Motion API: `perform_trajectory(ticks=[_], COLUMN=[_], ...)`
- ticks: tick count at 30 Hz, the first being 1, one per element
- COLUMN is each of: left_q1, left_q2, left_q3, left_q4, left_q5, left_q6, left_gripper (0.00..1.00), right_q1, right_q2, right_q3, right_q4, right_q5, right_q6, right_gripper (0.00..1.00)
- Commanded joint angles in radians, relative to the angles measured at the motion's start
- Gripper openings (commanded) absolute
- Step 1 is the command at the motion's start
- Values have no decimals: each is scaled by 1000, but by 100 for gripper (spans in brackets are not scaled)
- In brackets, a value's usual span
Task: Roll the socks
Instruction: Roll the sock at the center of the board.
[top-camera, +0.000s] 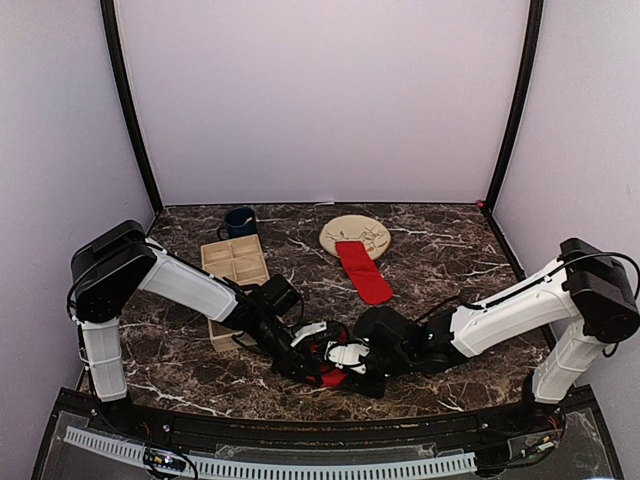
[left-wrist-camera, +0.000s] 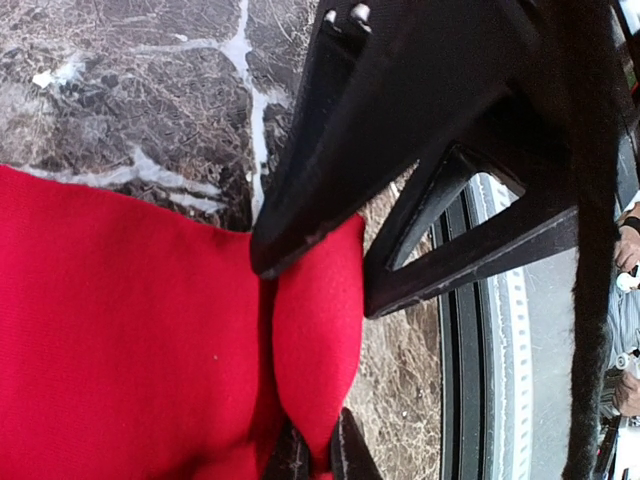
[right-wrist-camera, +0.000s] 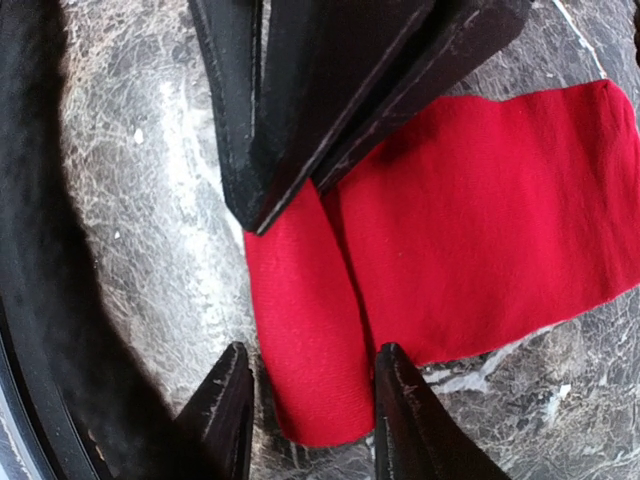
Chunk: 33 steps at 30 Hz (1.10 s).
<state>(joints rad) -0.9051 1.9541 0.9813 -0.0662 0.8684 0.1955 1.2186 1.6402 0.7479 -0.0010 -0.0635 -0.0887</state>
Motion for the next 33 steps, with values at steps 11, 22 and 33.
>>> perform_trajectory(ticks=[11,22,33], left_q1=[6,19,34], left_q2=[25,2,-64], left_q3=[8,-4,-49], left_q4=[-72,-48,10], left_q5=[-25,-77,-105], left_q6=[10,-24,-85], left_gripper=[4,22,34], right_q1=[10,10,8], right_q2=[43,44,44], right_q3=[43,44,39], right_q4=[-10,-14,-7], right_q5=[-22,-19,-29], right_q6=[-17,-17,-8], right_gripper=[16,1,0])
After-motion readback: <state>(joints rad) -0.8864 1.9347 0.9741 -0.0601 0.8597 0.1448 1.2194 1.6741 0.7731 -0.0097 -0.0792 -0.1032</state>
